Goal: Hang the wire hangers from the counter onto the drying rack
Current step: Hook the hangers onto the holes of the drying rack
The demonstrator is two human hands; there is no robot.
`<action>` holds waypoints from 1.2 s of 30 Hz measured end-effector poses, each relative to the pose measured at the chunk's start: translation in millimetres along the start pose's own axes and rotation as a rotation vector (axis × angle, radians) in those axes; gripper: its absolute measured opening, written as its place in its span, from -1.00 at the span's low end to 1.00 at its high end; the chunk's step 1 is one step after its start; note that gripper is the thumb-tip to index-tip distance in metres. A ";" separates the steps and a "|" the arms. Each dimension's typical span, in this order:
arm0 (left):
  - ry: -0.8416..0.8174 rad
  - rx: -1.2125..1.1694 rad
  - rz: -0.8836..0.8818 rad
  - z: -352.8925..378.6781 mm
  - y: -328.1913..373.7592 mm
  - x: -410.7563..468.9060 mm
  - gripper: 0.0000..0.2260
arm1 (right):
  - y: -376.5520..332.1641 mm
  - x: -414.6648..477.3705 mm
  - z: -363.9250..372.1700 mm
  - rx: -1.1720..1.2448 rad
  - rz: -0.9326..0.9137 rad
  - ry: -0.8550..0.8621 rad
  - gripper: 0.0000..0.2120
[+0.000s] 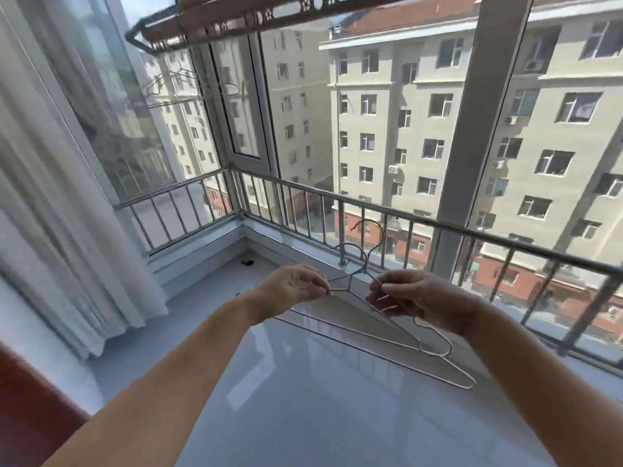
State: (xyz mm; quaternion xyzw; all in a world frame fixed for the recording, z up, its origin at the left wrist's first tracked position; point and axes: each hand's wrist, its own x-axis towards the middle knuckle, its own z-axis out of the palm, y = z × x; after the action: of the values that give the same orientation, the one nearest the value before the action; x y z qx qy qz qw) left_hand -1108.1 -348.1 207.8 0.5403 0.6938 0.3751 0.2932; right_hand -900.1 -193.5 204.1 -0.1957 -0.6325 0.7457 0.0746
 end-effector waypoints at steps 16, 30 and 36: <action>0.734 -0.119 -0.212 -102.6 -79.8 110.7 -0.85 | -39.6 235.7 32.6 0.365 0.007 -0.131 -0.83; 0.361 -0.522 -0.220 -227.3 -130.9 111.1 -0.82 | -70.0 387.5 159.1 0.320 -0.294 0.254 -0.85; 0.370 -0.499 -0.145 -320.0 -146.9 119.6 -0.89 | -112.8 449.2 201.9 0.244 -0.347 0.353 -0.91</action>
State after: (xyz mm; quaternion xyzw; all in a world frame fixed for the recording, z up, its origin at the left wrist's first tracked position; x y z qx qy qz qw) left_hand -1475.1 -317.1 259.6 0.3234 0.6585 0.6038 0.3116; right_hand -1403.3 -195.6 249.9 -0.2008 -0.5394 0.7467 0.3335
